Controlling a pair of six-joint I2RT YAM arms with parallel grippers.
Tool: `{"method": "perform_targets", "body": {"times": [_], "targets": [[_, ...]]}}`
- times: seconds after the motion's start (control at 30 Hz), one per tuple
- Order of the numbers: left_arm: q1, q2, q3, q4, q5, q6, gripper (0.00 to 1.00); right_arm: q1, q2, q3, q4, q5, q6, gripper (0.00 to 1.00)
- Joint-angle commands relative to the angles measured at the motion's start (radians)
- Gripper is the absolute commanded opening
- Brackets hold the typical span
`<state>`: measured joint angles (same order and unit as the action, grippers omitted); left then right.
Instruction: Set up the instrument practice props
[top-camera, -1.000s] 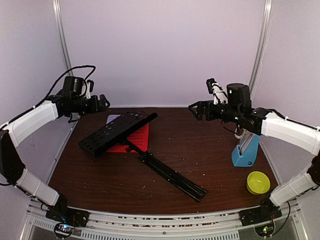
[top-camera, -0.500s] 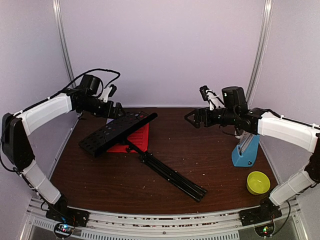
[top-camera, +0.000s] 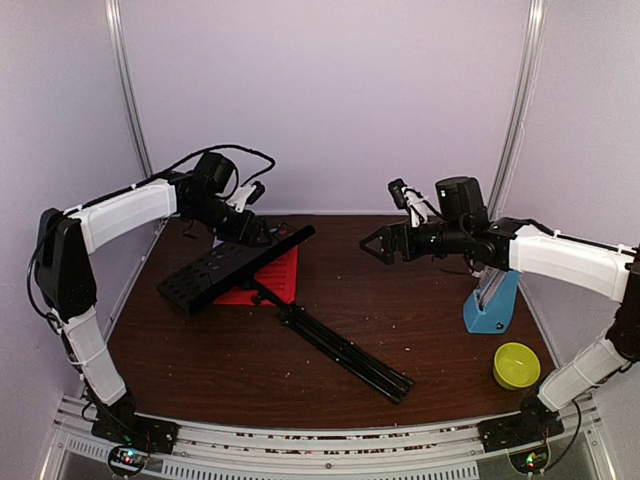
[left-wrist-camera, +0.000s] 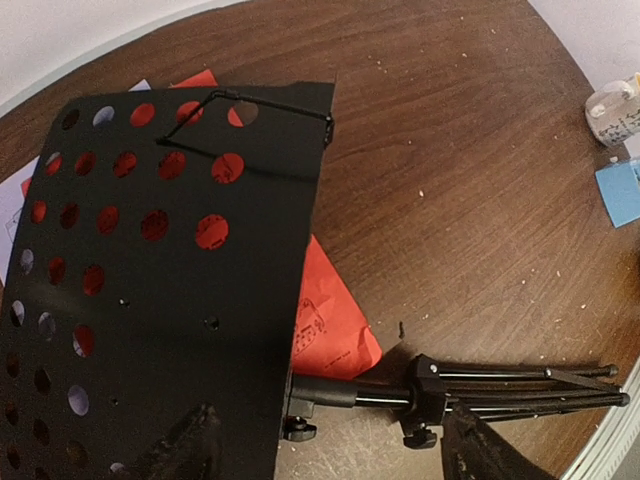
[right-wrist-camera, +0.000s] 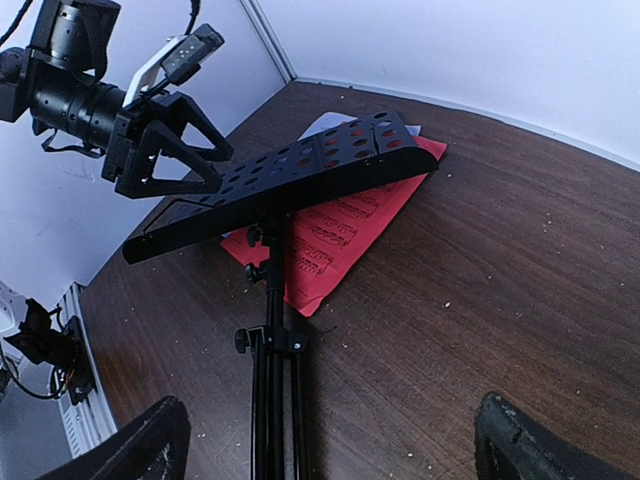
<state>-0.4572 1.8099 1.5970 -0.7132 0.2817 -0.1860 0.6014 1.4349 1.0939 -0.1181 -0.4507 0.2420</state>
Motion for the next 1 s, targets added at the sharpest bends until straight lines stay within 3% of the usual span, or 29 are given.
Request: {"method": "perform_targets", "body": {"times": [0.0,0.57,0.97], "targets": [[0.007,0.046,0.031,-0.022,0.014,0.024,0.76,0.014,0.019,0.041,0.010,-0.033,-0.001,1.00],[0.006,0.144,0.008,-0.008,0.074,0.021,0.40,0.017,0.055,0.071,-0.006,-0.062,-0.001,1.00],[0.007,0.193,0.022,-0.013,0.040,0.012,0.18,0.016,0.068,0.079,0.003,-0.070,0.005,1.00]]}}
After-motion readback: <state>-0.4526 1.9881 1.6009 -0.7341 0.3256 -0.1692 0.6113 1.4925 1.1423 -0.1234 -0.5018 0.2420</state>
